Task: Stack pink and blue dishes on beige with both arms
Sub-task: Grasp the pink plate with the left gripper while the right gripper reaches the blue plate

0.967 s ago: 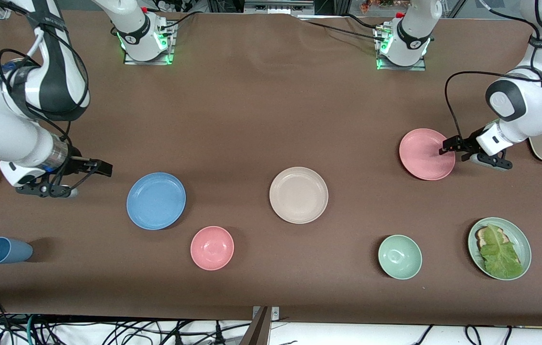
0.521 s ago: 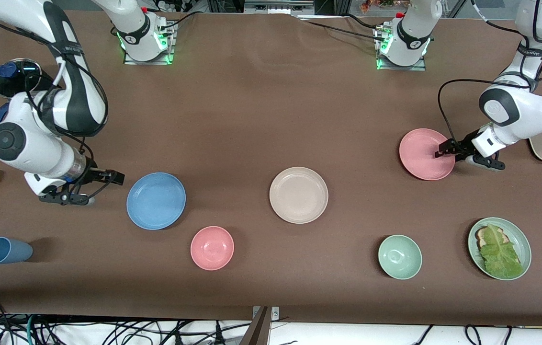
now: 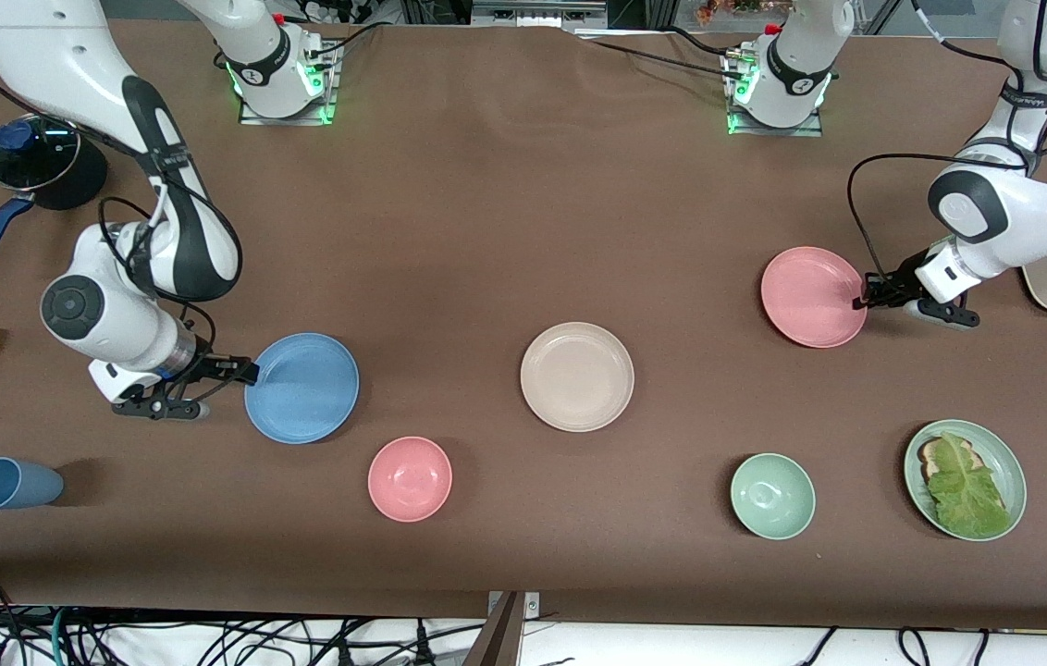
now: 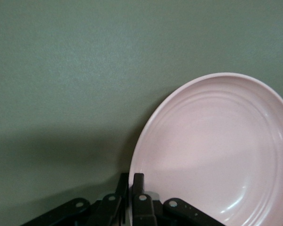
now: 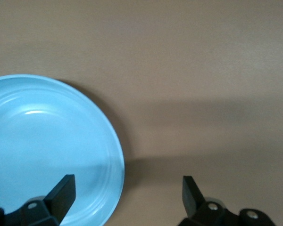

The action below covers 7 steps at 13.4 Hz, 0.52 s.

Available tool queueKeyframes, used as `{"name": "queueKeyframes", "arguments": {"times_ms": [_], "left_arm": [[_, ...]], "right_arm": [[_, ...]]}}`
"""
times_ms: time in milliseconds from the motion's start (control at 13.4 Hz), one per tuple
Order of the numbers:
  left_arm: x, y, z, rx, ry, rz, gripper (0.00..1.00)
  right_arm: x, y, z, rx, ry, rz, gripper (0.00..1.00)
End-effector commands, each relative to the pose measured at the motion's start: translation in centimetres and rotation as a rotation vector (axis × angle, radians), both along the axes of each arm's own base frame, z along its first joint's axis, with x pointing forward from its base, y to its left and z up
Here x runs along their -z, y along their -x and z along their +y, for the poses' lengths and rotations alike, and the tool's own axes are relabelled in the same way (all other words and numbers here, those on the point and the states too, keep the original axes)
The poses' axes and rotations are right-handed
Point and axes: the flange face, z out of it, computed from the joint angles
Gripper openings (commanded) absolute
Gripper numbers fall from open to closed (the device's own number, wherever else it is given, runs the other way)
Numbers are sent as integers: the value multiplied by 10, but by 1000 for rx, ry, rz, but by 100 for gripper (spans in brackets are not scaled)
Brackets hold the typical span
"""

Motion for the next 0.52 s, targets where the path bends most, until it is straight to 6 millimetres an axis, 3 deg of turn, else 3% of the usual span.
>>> {"name": "queueKeyframes", "arguments": {"times_ms": [0, 149, 447], "left_arm": [[-11, -5, -3, 13, 33, -20, 0], [-31, -15, -6, 28, 43, -39, 0], [-83, -63, -21, 105, 59, -45, 0]], "right_arm": [[17, -4, -6, -12, -1, -34, 100], [24, -6, -8, -10, 0, -45, 99], [38, -2, -9, -4, -1, -23, 95]]}}
